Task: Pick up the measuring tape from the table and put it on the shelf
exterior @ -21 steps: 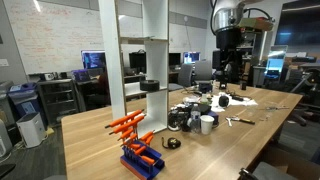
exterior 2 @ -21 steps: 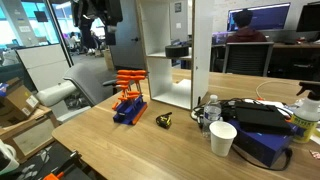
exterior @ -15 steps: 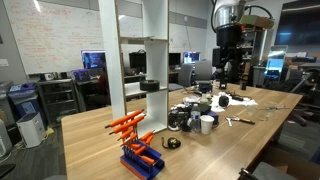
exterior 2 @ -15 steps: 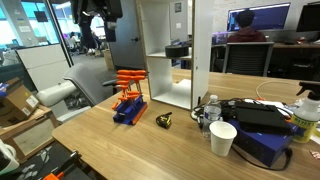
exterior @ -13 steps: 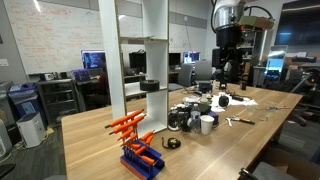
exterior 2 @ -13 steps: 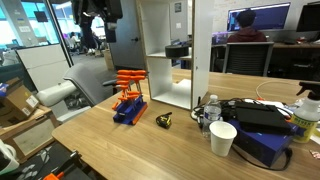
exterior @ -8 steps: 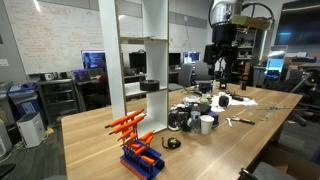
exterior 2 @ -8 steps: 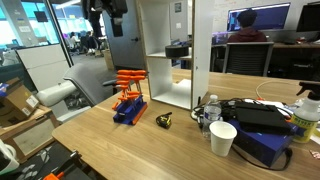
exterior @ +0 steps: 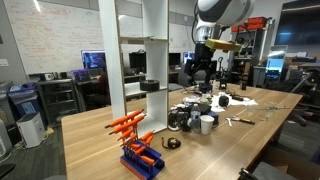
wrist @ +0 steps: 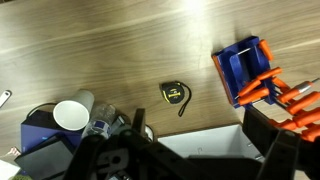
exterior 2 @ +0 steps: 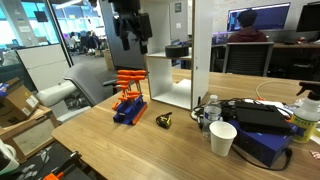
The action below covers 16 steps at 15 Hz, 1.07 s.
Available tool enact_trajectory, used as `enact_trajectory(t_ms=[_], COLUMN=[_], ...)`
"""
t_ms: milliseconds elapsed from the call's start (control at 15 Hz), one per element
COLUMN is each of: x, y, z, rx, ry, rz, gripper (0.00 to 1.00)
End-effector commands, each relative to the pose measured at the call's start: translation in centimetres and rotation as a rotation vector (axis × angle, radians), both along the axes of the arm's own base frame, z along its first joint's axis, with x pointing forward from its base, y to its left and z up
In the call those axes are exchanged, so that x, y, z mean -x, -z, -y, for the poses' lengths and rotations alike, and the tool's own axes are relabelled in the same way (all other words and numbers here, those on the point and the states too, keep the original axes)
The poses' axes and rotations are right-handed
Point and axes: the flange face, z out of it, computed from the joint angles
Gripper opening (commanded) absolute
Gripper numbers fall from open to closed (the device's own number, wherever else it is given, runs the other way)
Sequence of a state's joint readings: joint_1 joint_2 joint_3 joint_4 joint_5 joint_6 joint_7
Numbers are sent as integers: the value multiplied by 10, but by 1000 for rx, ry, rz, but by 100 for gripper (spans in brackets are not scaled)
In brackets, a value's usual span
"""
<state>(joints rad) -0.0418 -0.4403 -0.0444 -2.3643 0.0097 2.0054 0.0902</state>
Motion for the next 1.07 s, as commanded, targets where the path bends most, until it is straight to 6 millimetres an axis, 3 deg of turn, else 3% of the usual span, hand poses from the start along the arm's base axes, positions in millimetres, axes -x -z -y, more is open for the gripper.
enact_trajectory(t_ms=[0,267,600,1000], x=[-54,-91,-119,-135], y=[51,110,145,198], z=[11,18,26,23], rx=[-7,-14,-21,-43], ry=[37,43,31,-29], rz=[-16,-68,-123,-186], gripper=[100,100,100,100])
